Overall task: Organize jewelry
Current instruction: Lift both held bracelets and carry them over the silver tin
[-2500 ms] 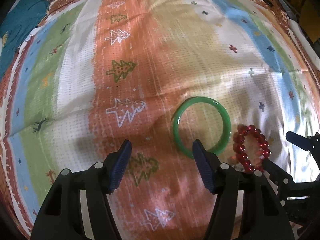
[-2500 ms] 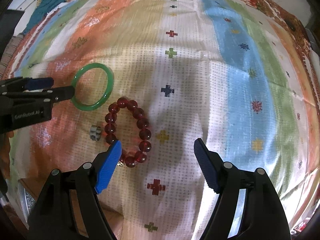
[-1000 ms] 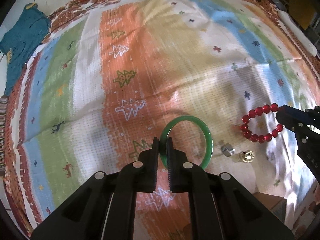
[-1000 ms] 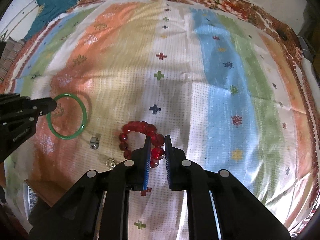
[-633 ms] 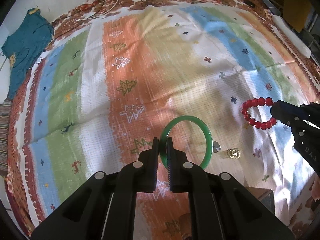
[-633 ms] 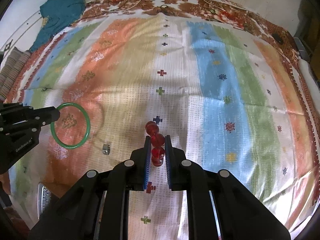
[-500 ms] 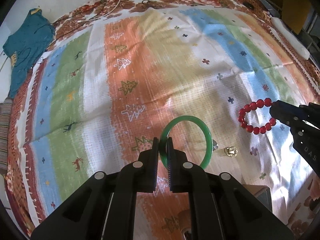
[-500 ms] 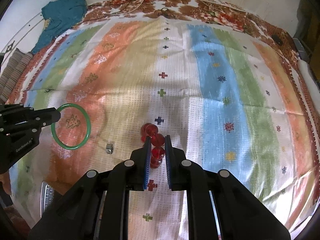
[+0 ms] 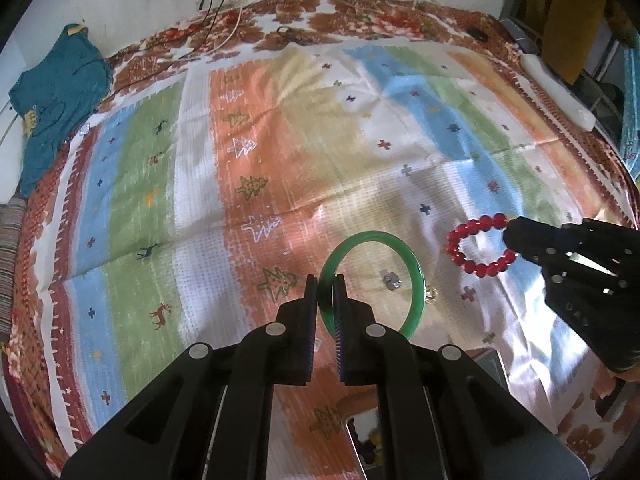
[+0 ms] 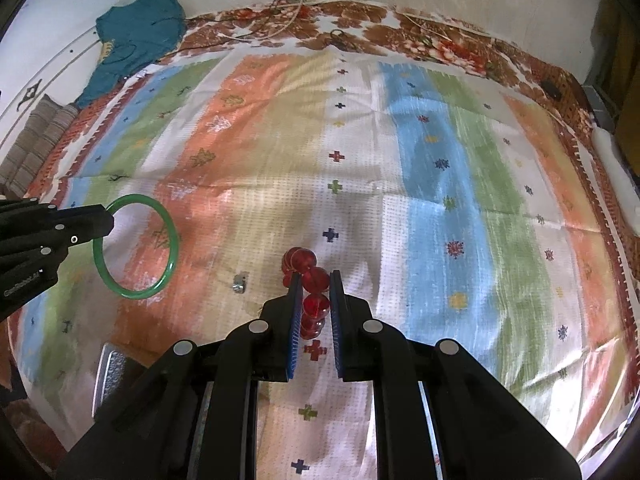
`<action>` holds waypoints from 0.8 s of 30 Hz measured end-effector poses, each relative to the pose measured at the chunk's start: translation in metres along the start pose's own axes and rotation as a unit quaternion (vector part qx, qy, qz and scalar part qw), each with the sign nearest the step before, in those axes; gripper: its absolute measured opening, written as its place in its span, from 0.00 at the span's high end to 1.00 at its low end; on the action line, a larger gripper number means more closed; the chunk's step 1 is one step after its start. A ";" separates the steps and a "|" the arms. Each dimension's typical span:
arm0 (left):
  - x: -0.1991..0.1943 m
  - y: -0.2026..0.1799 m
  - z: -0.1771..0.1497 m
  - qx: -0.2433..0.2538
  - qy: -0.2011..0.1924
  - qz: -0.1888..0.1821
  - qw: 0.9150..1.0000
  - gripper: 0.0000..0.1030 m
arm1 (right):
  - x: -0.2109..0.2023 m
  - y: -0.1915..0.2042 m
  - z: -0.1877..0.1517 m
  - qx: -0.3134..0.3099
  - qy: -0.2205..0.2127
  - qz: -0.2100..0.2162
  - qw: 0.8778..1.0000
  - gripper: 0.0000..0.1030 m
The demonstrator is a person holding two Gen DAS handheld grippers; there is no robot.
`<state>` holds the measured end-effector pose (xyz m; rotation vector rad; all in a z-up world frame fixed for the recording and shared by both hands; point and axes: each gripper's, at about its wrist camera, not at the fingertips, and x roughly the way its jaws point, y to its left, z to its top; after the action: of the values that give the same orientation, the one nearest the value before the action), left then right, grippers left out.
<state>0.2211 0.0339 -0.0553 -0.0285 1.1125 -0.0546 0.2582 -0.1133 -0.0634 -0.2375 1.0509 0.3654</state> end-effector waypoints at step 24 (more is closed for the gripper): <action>-0.057 -0.015 -0.047 0.023 -0.039 -0.011 0.999 0.93 | -0.054 0.025 -0.026 -0.019 -0.041 0.036 0.998 0.86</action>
<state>0.1531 0.0227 -0.0247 -0.0024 1.0335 -0.0977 0.2036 -0.1094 -0.0289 -0.2172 0.9746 0.4564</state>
